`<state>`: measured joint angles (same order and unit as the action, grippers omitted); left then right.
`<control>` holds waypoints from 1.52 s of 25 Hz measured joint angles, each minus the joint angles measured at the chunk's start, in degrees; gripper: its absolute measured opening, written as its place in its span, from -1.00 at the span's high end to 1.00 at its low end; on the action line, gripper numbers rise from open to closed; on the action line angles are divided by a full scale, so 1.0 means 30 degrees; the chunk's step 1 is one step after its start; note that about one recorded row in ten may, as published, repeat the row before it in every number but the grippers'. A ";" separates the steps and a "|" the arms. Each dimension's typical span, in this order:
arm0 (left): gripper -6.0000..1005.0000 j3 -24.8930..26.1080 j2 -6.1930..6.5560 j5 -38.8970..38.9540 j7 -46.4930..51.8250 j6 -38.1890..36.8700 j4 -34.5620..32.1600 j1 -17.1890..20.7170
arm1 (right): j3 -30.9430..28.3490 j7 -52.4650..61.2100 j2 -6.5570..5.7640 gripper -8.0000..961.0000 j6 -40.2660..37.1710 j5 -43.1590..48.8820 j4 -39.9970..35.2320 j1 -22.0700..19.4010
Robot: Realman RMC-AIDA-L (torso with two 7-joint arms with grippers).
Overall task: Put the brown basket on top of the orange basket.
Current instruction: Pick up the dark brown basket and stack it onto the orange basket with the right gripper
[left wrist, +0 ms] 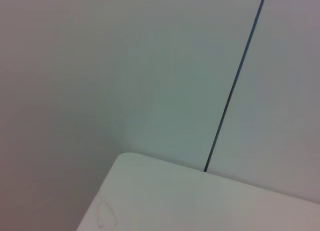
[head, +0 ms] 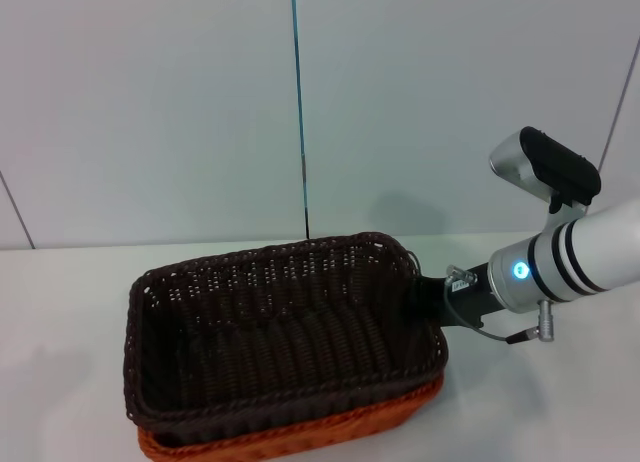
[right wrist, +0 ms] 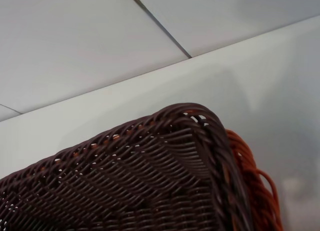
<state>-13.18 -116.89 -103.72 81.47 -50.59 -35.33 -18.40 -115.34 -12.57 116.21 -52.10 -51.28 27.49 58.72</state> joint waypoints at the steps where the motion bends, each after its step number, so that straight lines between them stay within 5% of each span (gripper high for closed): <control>1: -0.69 0.0001 -0.0002 0.0000 0.0000 -0.0006 -0.0012 0.0020 | 0.0058 0.0000 -0.0014 0.71 0.0020 0.0017 0.0001 -0.0001; 38: -0.69 0.0028 0.0001 -0.0028 0.0137 -0.0112 -0.0175 0.0160 | 0.0928 0.0251 -0.0187 0.58 -0.0523 0.0012 0.1269 -0.0036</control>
<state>-13.10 -116.88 -103.80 81.88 -50.92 -35.86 -17.92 -112.56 -11.82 115.65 -53.67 -51.24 31.30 58.61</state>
